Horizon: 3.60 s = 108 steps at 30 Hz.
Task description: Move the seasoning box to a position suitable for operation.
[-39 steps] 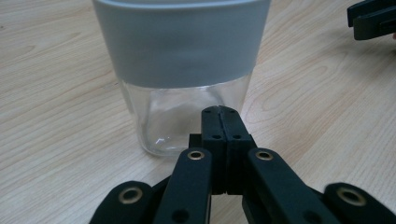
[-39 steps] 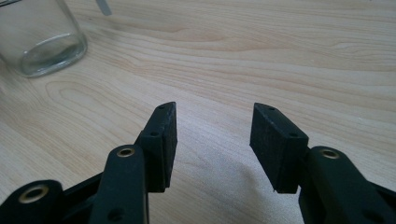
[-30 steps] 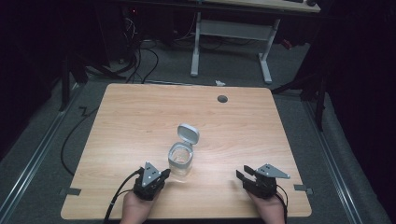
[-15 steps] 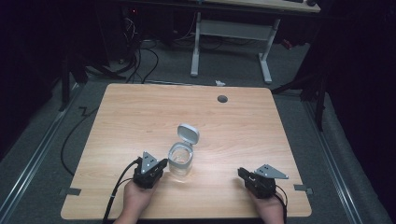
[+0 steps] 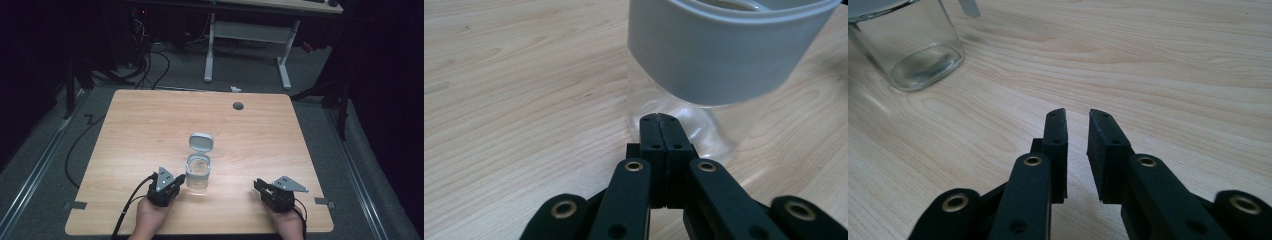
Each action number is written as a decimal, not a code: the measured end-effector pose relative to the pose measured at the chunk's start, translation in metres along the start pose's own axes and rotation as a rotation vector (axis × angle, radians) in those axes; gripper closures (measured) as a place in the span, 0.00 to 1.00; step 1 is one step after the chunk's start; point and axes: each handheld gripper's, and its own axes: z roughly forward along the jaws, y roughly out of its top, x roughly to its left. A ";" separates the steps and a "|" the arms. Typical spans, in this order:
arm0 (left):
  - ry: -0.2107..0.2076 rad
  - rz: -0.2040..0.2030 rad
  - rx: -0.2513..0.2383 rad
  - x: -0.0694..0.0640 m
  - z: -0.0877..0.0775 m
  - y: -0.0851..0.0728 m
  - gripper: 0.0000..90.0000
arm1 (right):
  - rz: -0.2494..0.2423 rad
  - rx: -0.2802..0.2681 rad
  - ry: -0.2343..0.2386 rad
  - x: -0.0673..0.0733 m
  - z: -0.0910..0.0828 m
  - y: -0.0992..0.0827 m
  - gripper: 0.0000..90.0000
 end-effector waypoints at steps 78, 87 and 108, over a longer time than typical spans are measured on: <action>-0.128 -0.056 0.022 -0.028 0.002 -0.025 0.98 | -0.068 -0.145 0.072 0.059 0.104 0.149 1.00; -0.121 -0.052 0.025 -0.028 0.003 -0.026 1.00 | -0.076 -0.160 0.083 0.064 0.102 0.154 1.00; -0.122 -0.052 0.033 -0.028 0.003 -0.026 1.00 | -0.098 -0.175 0.104 0.074 0.090 0.153 1.00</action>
